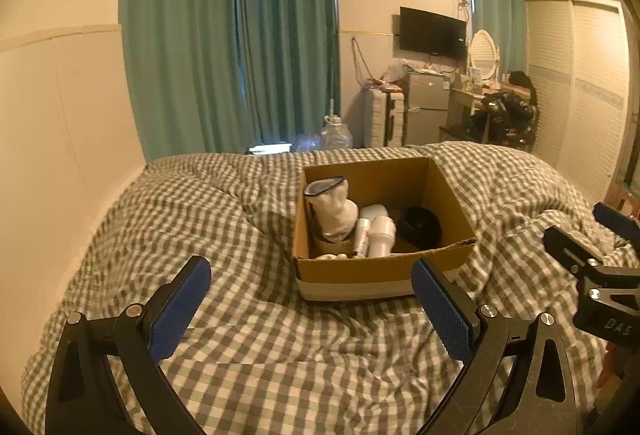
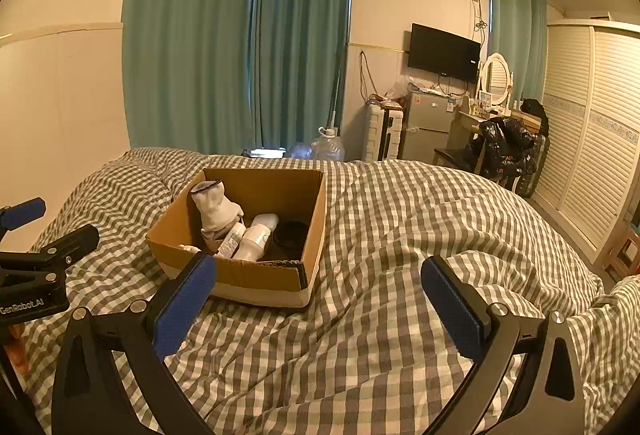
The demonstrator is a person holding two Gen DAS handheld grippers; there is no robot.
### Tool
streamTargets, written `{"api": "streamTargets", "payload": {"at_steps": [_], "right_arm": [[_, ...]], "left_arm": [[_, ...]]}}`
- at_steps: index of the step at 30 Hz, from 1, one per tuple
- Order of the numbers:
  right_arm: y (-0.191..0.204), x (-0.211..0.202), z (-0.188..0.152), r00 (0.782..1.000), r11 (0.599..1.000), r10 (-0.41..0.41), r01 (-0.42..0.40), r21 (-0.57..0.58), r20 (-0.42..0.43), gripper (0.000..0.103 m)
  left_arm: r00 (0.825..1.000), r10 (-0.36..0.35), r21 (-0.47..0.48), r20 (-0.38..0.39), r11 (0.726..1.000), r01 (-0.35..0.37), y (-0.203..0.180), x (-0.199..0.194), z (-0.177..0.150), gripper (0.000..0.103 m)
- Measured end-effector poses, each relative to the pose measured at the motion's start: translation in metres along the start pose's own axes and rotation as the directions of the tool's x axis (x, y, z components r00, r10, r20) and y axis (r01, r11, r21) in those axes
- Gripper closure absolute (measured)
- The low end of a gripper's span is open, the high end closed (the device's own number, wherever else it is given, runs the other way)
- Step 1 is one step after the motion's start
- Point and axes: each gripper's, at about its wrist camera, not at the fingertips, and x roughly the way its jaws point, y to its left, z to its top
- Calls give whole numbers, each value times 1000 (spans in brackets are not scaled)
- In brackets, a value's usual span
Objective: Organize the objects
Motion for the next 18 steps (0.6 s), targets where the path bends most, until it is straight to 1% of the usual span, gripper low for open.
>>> {"api": "streamTargets", "payload": {"at_steps": [18], "right_arm": [[0, 0, 0, 1000, 1000, 3, -3, -1, -7, 0]], "left_arm": [[999, 36, 26, 21, 999, -36, -3, -4, -1, 0]]}}
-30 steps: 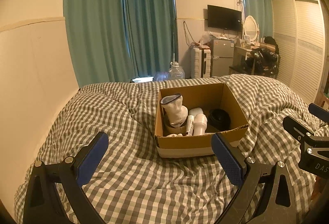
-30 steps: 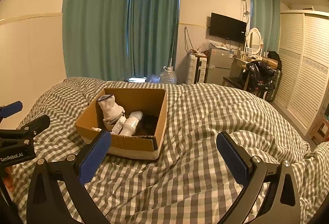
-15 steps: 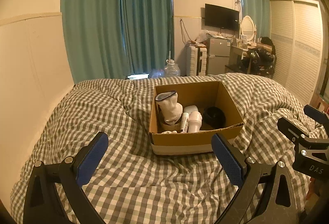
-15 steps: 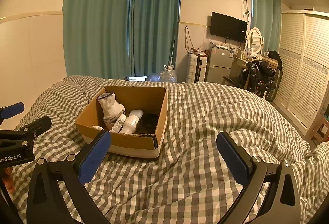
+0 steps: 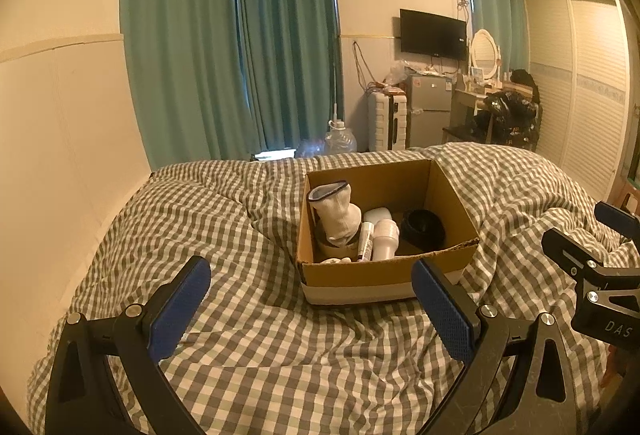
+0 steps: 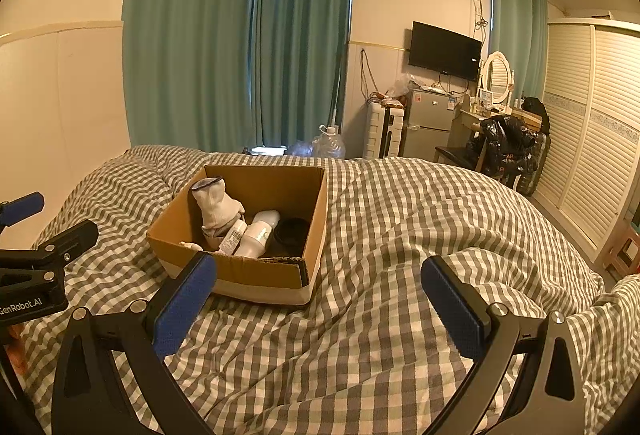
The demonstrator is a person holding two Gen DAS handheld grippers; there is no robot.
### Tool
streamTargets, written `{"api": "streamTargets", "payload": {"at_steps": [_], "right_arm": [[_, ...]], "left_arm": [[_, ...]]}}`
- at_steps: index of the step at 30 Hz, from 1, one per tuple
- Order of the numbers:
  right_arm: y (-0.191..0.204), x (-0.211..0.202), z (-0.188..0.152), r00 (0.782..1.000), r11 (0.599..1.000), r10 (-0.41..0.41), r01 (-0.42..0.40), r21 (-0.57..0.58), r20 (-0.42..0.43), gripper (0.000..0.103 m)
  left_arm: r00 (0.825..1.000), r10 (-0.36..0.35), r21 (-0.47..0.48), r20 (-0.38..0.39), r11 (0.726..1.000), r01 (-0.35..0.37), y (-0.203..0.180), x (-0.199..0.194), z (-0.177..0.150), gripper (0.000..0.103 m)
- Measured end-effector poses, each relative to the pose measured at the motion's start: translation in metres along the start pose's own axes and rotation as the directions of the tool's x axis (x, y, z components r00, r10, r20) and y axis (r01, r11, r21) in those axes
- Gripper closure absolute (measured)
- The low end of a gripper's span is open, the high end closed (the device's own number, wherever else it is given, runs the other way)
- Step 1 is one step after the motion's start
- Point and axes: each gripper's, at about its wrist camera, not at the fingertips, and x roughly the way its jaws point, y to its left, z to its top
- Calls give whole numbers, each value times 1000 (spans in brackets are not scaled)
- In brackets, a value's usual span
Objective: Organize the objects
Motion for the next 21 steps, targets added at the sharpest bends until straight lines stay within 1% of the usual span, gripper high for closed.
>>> {"api": "streamTargets", "payload": {"at_steps": [4, 7, 10, 14, 21], "right_arm": [[1, 0, 0, 1000, 1000, 1, -1, -13, 1, 0], [1, 3, -1, 1000, 1000, 3, -3, -16, -14, 0], [2, 4, -2, 1000, 1000, 1, -2, -17, -19, 0], [2, 4, -2, 1000, 1000, -4, 4, -21, -23, 0], [3, 4, -3, 1000, 1000, -4, 4, -27, -27, 0]], "left_arm": [[1000, 15, 9, -12, 1000, -15, -1, 2, 0, 0], [999, 24, 12, -22, 1000, -24, -2, 4, -1, 0], [999, 30, 17, -19, 999, -30, -2, 4, -1, 0], [998, 58, 29, -6, 998, -57, -3, 2, -2, 0], [999, 36, 25, 3, 999, -36, -3, -1, -2, 0]]}}
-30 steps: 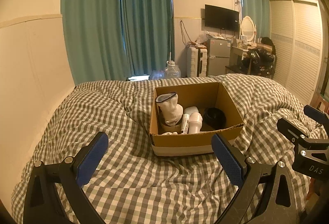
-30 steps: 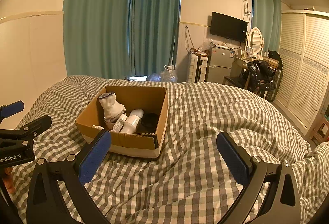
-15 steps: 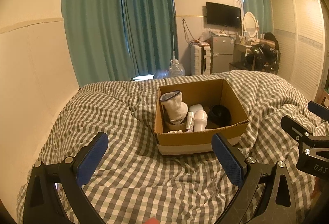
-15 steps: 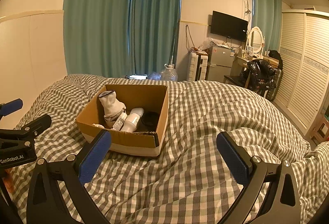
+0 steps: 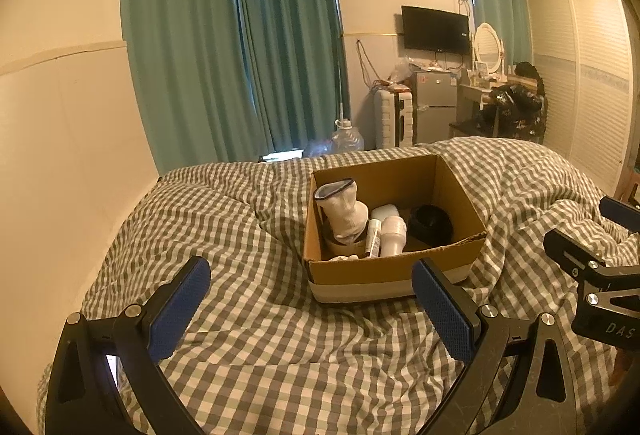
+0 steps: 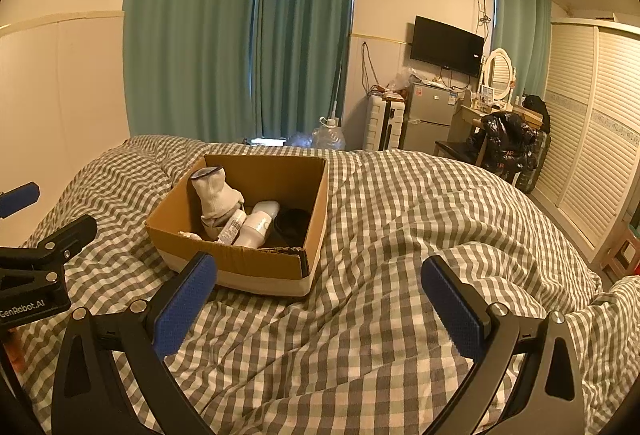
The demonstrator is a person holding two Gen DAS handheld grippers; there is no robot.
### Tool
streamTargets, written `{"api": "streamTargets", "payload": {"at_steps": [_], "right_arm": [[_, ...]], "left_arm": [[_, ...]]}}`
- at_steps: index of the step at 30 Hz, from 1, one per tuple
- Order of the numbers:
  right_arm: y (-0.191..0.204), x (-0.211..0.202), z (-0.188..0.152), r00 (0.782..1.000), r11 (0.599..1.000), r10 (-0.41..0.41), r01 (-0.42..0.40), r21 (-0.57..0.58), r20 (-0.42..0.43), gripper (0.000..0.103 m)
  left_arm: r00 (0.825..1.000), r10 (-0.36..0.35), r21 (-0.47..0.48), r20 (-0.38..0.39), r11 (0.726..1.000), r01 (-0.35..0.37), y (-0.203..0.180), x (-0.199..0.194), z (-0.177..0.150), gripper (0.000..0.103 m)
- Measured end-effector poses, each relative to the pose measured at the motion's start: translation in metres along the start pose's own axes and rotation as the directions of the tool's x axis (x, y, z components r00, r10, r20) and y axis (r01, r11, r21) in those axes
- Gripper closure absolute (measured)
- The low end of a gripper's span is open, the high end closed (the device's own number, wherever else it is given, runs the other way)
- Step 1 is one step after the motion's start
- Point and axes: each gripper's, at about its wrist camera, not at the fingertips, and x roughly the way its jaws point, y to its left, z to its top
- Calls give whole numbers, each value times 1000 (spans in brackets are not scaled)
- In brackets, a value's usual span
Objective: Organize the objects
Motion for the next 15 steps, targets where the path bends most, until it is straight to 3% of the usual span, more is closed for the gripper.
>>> {"api": "streamTargets", "payload": {"at_steps": [15], "right_arm": [[0, 2, -1, 1000, 1000, -4, 4, 3, -7, 0]], "left_arm": [[1000, -10, -18, -3, 1000, 10, 2, -1, 0, 0]]}}
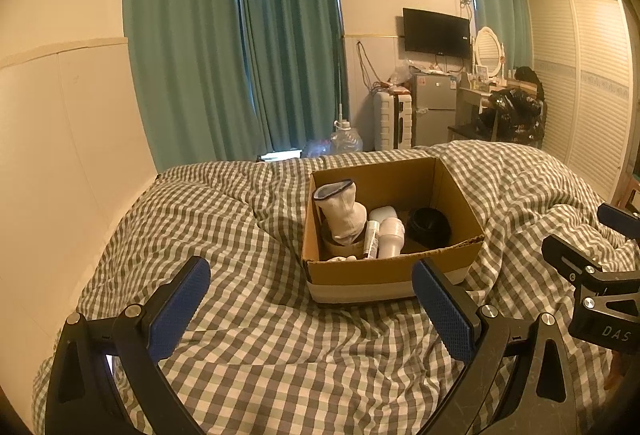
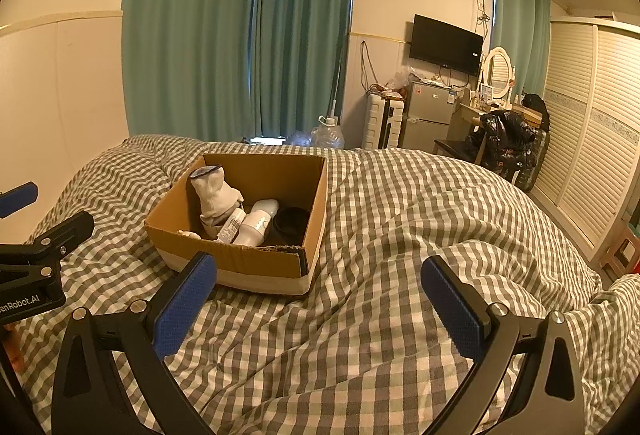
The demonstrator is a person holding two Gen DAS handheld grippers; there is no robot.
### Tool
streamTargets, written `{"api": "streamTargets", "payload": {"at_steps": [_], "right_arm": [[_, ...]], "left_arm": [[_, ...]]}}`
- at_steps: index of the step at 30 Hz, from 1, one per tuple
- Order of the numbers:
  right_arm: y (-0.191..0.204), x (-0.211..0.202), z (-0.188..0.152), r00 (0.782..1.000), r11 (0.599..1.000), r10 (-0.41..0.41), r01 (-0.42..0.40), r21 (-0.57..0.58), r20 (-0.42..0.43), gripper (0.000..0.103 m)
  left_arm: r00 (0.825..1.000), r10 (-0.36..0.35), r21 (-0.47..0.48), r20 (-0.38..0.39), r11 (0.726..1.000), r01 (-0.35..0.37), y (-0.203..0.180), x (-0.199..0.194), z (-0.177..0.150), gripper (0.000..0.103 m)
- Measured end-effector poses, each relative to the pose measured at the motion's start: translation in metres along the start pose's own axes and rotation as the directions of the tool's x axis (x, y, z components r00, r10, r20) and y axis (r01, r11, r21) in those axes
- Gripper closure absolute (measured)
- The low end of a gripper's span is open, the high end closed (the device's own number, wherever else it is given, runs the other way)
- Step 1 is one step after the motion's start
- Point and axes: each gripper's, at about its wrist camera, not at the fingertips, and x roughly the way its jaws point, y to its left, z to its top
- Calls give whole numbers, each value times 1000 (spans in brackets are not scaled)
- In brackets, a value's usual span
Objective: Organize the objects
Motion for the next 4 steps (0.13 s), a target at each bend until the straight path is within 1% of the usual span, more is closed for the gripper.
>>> {"api": "streamTargets", "payload": {"at_steps": [4], "right_arm": [[0, 0, 0, 1000, 1000, -1, 1, 0, 0, 0]], "left_arm": [[1000, -4, -2, -6, 1000, 4, 0, 1, 0, 0]]}}
